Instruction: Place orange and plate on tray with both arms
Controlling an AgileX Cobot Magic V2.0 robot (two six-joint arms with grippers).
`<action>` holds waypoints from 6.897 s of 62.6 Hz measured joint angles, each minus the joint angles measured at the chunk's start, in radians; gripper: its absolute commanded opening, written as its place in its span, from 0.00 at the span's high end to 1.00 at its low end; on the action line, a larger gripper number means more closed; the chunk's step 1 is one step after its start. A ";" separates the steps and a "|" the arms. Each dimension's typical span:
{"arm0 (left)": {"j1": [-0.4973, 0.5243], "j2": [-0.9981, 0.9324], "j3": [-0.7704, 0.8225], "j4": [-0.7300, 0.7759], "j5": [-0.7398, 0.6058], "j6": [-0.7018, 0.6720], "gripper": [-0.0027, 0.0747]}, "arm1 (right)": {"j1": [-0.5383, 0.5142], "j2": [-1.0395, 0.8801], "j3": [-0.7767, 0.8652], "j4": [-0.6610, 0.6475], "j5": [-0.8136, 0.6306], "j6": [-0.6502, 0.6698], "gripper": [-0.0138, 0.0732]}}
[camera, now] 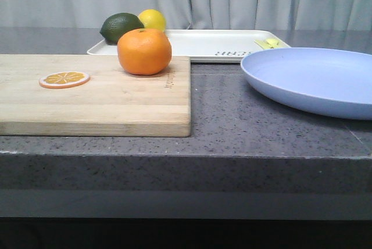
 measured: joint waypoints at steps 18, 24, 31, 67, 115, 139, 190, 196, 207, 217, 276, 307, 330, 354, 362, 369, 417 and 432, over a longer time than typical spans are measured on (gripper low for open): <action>0.000 0.000 0.000 0.000 -0.026 0.000 0.99 | 0.000 0.000 0.000 0.000 -0.014 0.000 0.98; 0.000 0.000 -0.002 -0.002 -0.030 0.000 0.99 | 0.000 0.000 -0.007 0.000 -0.008 0.000 0.98; 0.000 0.000 -0.052 -0.014 0.046 0.000 0.99 | 0.000 0.000 -0.075 0.000 0.044 0.000 0.98; 0.000 0.345 -0.655 -0.020 0.498 0.000 0.99 | 0.000 0.297 -0.579 0.000 0.505 -0.054 0.98; 0.000 0.557 -0.657 0.008 0.538 0.000 0.32 | 0.000 0.536 -0.583 0.000 0.532 -0.076 0.37; -0.077 0.626 -0.657 0.023 0.516 0.000 0.21 | 0.000 0.540 -0.581 0.000 0.538 -0.078 0.29; -0.475 1.362 -1.076 0.041 0.468 0.021 0.20 | 0.000 0.540 -0.581 0.000 0.538 -0.078 0.29; -0.486 1.441 -1.136 0.045 0.468 0.021 0.20 | 0.000 0.540 -0.581 0.000 0.540 -0.078 0.29; -0.488 1.565 -1.250 0.048 0.481 0.021 0.20 | 0.000 0.540 -0.581 0.000 0.544 -0.078 0.29; -0.488 1.649 -1.314 0.054 0.502 0.021 0.20 | 0.000 0.540 -0.581 0.000 0.546 -0.078 0.29; -0.533 1.787 -1.439 0.091 0.560 0.021 0.41 | 0.000 0.540 -0.581 0.000 0.560 -0.078 0.29; -0.758 1.922 -1.744 0.090 0.575 0.021 0.41 | 0.000 0.540 -0.581 0.000 0.564 -0.078 0.29; -0.821 2.118 -1.911 0.087 0.575 0.021 0.41 | 0.000 0.540 -0.581 0.000 0.565 -0.078 0.29; -0.847 2.183 -1.941 0.081 0.539 0.021 0.19 | 0.000 0.540 -0.581 0.000 0.565 -0.078 0.29; -0.847 2.185 -1.943 0.081 0.537 0.021 0.18 | 0.000 0.540 -0.581 0.000 0.565 -0.078 0.29; -0.847 2.185 -1.945 0.081 0.538 0.021 0.18 | 0.000 0.540 -0.581 0.000 0.565 -0.078 0.29; -0.815 1.807 -1.922 0.113 0.808 -0.031 0.19 | 0.000 0.540 -0.581 0.000 0.565 -0.079 0.29; -0.754 1.558 -1.633 0.128 0.750 -0.031 0.19 | 0.000 0.540 -0.581 0.000 0.565 -0.079 0.29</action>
